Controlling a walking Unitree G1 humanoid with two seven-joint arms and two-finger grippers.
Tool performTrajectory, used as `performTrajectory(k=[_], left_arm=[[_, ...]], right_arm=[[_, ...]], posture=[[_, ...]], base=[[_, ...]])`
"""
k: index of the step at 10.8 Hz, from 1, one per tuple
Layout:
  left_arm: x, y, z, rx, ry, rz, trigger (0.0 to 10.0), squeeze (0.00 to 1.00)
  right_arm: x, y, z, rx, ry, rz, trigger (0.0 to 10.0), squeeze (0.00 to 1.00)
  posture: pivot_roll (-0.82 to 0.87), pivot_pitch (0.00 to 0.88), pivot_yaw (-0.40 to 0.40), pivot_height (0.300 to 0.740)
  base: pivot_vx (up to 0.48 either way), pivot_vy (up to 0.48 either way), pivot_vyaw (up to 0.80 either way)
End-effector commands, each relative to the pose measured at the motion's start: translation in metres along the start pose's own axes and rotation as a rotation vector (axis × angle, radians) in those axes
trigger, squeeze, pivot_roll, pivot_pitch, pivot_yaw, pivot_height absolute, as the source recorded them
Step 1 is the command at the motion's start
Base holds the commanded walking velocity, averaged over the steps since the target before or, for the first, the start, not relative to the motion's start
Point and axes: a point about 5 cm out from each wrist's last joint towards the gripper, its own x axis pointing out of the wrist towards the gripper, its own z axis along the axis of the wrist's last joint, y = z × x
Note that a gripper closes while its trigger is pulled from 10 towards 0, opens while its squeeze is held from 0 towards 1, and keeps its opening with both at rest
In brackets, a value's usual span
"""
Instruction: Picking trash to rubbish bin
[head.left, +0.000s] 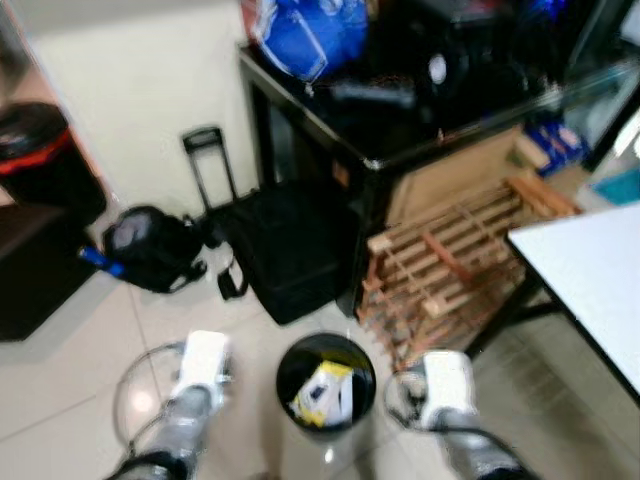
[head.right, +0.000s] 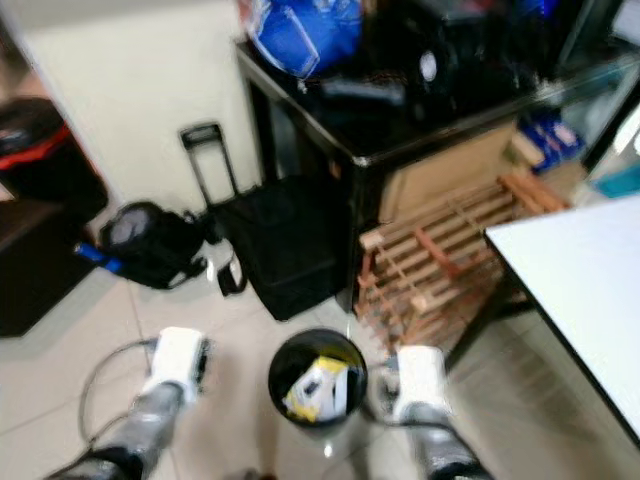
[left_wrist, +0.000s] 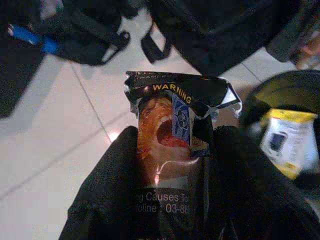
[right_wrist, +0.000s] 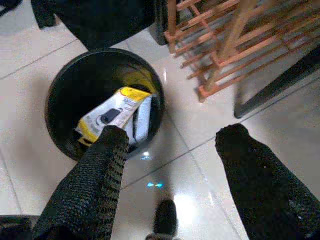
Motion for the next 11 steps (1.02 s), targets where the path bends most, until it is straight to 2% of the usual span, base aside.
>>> performTrajectory(k=[1, 11], left_arm=[[-0.0008, -0.0096, -0.0012, -0.007, 0.008, -0.020, 10.0, 0.00], [-0.0006, -0.0120, 0.0002, -0.005, 0.002, -0.025, 10.0, 0.00]], right_arm=[[-0.0019, -0.0127, -0.0015, -0.007, 0.002, -0.034, 10.0, 0.00], [-0.0015, -0.0111, -0.0006, -0.017, 0.002, -0.025, 10.0, 0.00]], posture=[[-0.06, 0.090, 0.040, 0.740], [-0.06, 0.078, 0.040, 0.740]], base=[[0.296, 0.000, 0.00], [0.295, 0.000, 0.00]])
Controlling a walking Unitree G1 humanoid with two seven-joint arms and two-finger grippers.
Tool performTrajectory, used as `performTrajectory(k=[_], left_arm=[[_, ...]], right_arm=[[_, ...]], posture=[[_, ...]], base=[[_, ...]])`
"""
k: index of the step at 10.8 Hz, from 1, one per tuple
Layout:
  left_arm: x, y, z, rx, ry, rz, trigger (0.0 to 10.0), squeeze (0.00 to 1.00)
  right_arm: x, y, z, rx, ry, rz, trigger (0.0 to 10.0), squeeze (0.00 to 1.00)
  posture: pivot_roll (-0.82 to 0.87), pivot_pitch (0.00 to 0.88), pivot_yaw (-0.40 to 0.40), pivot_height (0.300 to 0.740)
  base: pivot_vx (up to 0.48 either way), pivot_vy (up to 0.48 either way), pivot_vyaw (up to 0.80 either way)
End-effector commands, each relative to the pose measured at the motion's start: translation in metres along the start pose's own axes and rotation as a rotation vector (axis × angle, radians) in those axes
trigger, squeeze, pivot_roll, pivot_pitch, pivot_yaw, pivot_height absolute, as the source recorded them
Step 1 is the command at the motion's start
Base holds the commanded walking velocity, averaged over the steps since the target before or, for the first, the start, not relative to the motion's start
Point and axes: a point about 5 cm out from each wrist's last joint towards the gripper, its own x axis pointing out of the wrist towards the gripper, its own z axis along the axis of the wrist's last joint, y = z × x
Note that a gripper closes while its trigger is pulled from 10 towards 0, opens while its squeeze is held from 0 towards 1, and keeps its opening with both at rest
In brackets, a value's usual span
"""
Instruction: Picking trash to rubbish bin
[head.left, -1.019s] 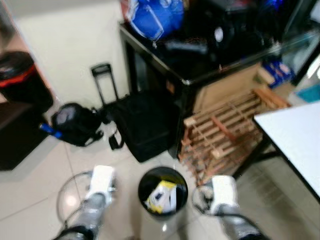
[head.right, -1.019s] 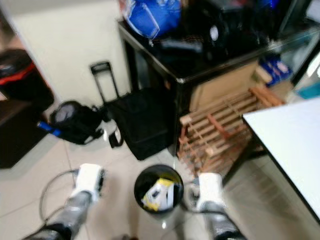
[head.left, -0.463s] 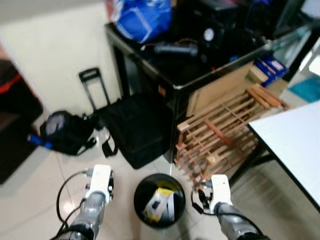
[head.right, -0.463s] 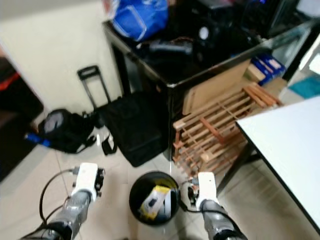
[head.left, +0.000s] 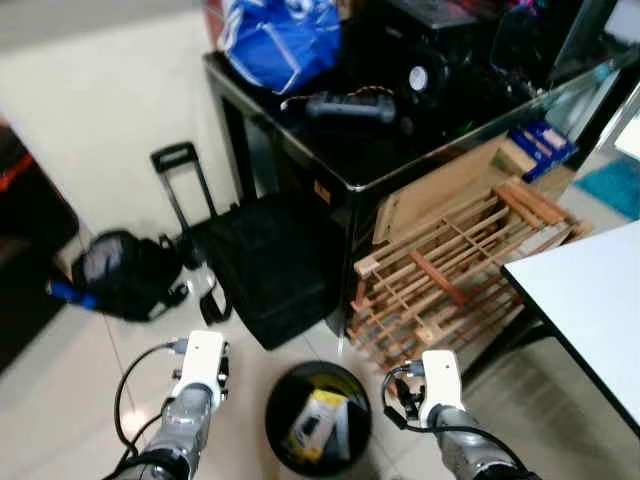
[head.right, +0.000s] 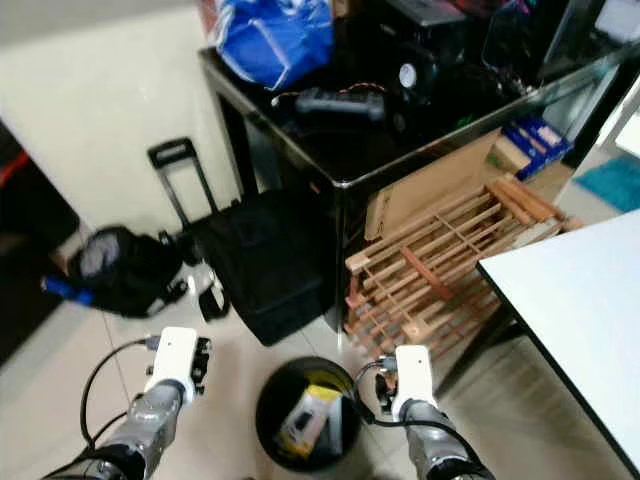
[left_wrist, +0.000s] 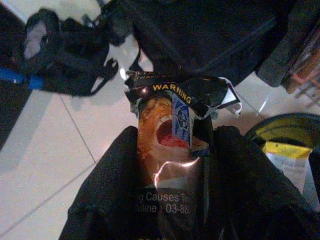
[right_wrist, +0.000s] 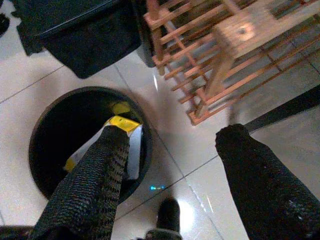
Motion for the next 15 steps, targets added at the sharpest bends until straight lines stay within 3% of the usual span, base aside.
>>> performTrajectory(k=[1, 6, 8, 9, 11, 15], left_arm=[[-0.001, -0.010, 0.000, -0.001, 0.004, -0.019, 10.0, 0.00], [-0.001, -0.011, -0.001, 0.006, 0.008, -0.029, 10.0, 0.00], [0.000, -0.014, 0.000, 0.020, 0.013, -0.056, 10.0, 0.00], [0.001, -0.018, 0.003, 0.028, 0.016, -0.083, 10.0, 0.00], [0.002, -0.028, 0.010, 0.047, 0.009, -0.126, 10.0, 0.00], [0.001, -0.062, 0.029, 0.068, -0.046, -0.277, 10.0, 0.00]], right_arm=[[-0.002, -0.011, -0.002, -0.005, 0.006, -0.028, 10.0, 0.00], [-0.002, -0.011, -0.002, -0.021, 0.012, -0.024, 10.0, 0.00], [0.000, -0.006, 0.004, -0.047, 0.015, 0.069, 10.0, 0.00], [0.001, -0.001, 0.006, -0.111, 0.037, 0.156, 10.0, 0.00], [0.000, 0.008, 0.007, -0.139, 0.051, 0.301, 10.0, 0.00], [-0.002, 0.009, 0.007, -0.127, 0.030, 0.360, 10.0, 0.00]], posture=[[-0.06, 0.077, 0.040, 0.740], [-0.06, 0.077, 0.039, 0.740], [-0.07, 0.083, 0.035, 0.740], [-0.07, 0.087, 0.032, 0.740], [-0.08, 0.096, 0.025, 0.740], [-0.12, 0.143, 0.008, 0.740]], base=[[0.296, 0.000, 0.00], [0.115, 0.000, 0.00], [0.000, 0.000, 0.00], [0.000, 0.000, 0.00], [0.000, 0.000, 0.00], [0.000, 0.000, 0.00]])
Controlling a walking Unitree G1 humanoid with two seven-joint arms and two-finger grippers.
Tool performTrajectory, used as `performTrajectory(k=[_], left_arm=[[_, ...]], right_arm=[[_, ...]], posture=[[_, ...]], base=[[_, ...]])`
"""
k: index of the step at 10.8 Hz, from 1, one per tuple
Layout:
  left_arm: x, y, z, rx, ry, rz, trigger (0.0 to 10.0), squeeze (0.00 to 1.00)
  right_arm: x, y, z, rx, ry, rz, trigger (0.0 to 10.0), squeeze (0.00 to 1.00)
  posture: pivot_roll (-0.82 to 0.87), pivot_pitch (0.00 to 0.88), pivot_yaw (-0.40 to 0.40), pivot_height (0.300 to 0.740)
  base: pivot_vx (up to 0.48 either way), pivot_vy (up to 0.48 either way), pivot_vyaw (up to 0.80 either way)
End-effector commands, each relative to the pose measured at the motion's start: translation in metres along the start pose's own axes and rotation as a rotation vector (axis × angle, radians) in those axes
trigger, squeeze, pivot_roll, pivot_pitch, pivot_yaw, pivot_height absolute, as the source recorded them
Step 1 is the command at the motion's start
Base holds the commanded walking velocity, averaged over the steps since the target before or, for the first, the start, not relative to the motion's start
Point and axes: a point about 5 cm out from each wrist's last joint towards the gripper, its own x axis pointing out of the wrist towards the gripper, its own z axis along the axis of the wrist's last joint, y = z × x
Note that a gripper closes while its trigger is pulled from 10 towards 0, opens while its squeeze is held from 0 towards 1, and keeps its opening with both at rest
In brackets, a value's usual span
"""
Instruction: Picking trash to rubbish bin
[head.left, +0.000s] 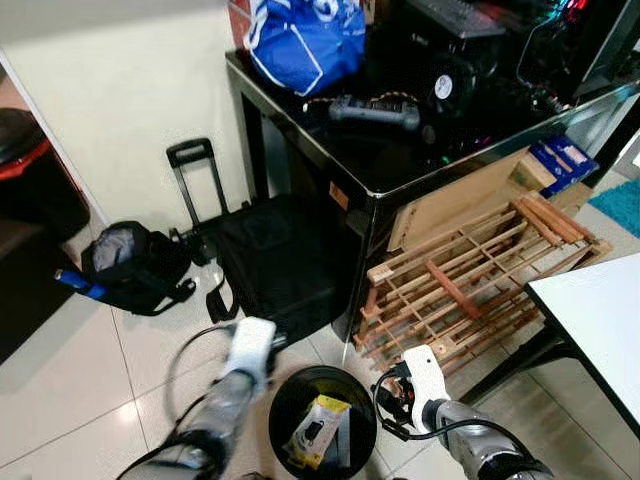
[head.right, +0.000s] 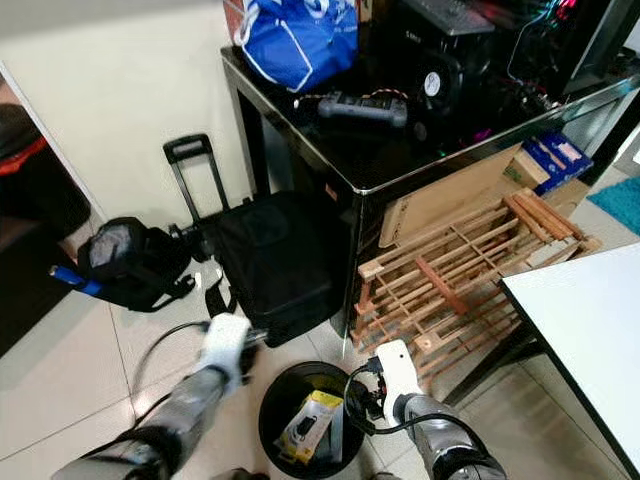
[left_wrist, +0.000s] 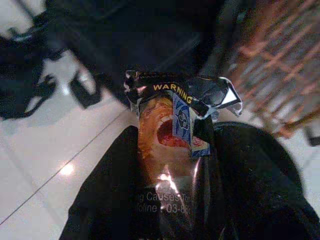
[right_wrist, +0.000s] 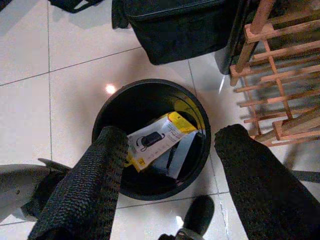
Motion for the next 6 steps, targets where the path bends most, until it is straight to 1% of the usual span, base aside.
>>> performTrajectory(k=[1, 3, 4, 6], left_arm=[[0.001, -0.011, 0.003, 0.021, -0.008, -0.056, 10.0, 0.00], [0.001, -0.031, 0.003, 0.021, -0.005, -0.116, 10.0, 0.00], [0.000, -0.041, 0.000, 0.000, 0.011, -0.133, 10.0, 0.00], [-0.003, -0.054, -0.008, -0.046, 0.048, -0.146, 10.0, 0.00]], right_arm=[[-0.004, -0.002, -0.008, 0.005, 0.004, 0.010, 10.0, 0.00], [-0.009, -0.004, -0.014, 0.001, -0.004, 0.014, 10.0, 0.00], [-0.011, -0.006, -0.017, -0.004, -0.006, 0.016, 10.0, 0.00], [-0.012, -0.005, -0.015, -0.022, -0.011, 0.026, 10.0, 0.00]], posture=[[-0.14, 0.175, -0.004, 0.740], [-0.16, 0.222, -0.025, 0.740], [-0.16, 0.246, -0.037, 0.740], [-0.17, 0.257, -0.041, 0.740]], base=[[0.000, 0.000, 0.00], [0.000, 0.000, 0.00], [0.000, 0.000, 0.00], [0.000, 0.000, 0.00]])
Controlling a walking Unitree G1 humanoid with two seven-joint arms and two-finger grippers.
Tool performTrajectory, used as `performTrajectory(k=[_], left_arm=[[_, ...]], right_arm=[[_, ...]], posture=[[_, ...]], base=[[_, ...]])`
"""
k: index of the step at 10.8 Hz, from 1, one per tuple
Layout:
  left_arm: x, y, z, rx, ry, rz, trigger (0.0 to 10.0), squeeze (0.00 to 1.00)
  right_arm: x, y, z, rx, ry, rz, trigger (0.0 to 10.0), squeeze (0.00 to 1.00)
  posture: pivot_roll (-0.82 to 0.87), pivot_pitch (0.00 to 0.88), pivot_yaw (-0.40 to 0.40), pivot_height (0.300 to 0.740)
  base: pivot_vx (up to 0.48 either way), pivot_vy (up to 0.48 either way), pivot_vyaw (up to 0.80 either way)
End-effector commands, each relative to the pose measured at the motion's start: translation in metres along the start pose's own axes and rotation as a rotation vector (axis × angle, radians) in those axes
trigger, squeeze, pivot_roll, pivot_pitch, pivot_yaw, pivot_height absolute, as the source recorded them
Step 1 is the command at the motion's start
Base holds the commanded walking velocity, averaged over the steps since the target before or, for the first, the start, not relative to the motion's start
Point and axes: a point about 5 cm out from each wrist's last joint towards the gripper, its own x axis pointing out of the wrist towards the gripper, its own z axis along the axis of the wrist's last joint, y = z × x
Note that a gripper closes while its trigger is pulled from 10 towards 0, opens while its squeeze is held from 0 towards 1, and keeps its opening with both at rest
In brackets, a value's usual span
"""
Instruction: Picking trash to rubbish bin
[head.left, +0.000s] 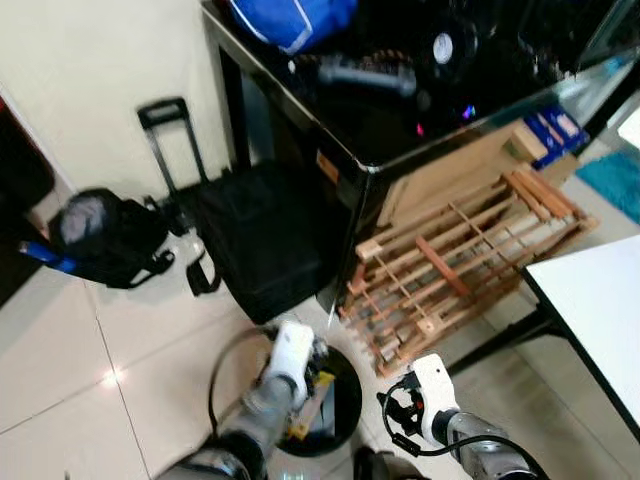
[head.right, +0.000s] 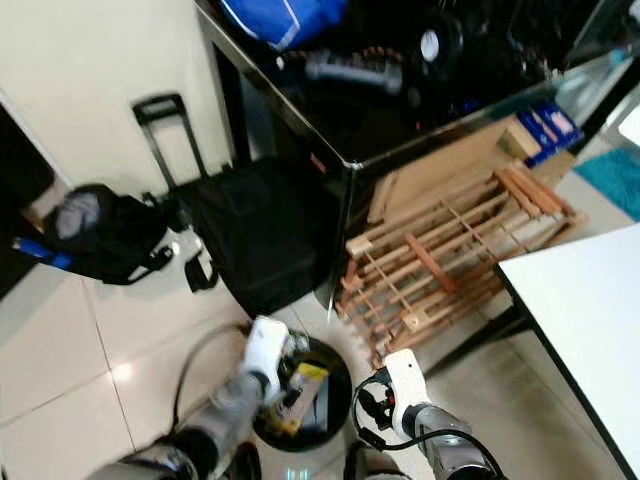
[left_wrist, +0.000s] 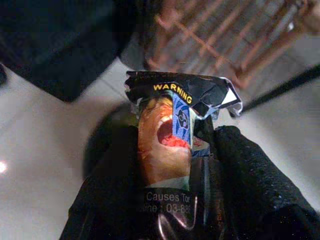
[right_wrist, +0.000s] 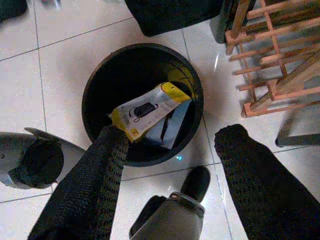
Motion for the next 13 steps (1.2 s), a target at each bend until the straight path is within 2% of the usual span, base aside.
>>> performTrajectory(k=[1, 2, 4, 5, 7, 9, 12, 13], left_arm=[[-0.002, -0.004, -0.011, -0.022, 0.043, -0.006, 10.0, 0.00], [-0.003, -0.004, -0.016, -0.025, 0.065, 0.004, 10.0, 0.00], [-0.007, 0.012, -0.025, 0.033, 0.125, 0.091, 10.0, 0.00], [-0.008, 0.016, -0.029, 0.019, 0.138, 0.101, 10.0, 0.00], [-0.008, 0.013, -0.028, 0.012, 0.123, 0.079, 10.0, 0.00], [-0.006, 0.002, -0.026, 0.026, 0.108, 0.008, 10.0, 0.00], [-0.007, 0.002, -0.027, 0.022, 0.108, 0.003, 10.0, 0.00], [-0.007, 0.000, -0.027, 0.031, 0.107, -0.007, 10.0, 1.00]], right_arm=[[-0.001, 0.000, 0.000, -0.005, -0.003, 0.010, 10.0, 0.00], [0.000, 0.000, 0.005, -0.003, -0.026, 0.010, 10.0, 0.00], [0.002, 0.002, 0.013, -0.011, -0.054, 0.015, 10.0, 0.00], [0.002, 0.003, 0.014, -0.012, -0.060, 0.018, 10.0, 0.00], [0.001, 0.003, 0.014, -0.016, -0.062, 0.023, 10.0, 0.00], [0.000, 0.003, 0.013, -0.016, -0.063, 0.021, 10.0, 0.00], [-0.001, 0.001, 0.013, -0.021, -0.061, 0.015, 10.0, 0.00], [-0.001, 0.001, 0.013, -0.020, -0.061, 0.014, 10.0, 0.00]], posture=[[-0.17, 0.256, -0.040, 0.740], [-0.17, 0.255, -0.036, 0.740], [-0.17, 0.247, -0.030, 0.740], [-0.17, 0.248, -0.030, 0.740], [-0.18, 0.248, -0.032, 0.740], [-0.18, 0.248, -0.036, 0.740], [-0.19, 0.245, -0.037, 0.740], [-0.19, 0.247, -0.037, 0.740]], base=[[0.000, 0.000, 0.00], [0.000, 0.000, 0.00], [0.000, 0.000, 0.00], [0.000, 0.000, 0.00], [0.000, 0.000, 0.00], [0.000, 0.000, 0.00], [0.000, 0.000, 0.00], [0.000, 0.000, 0.00]])
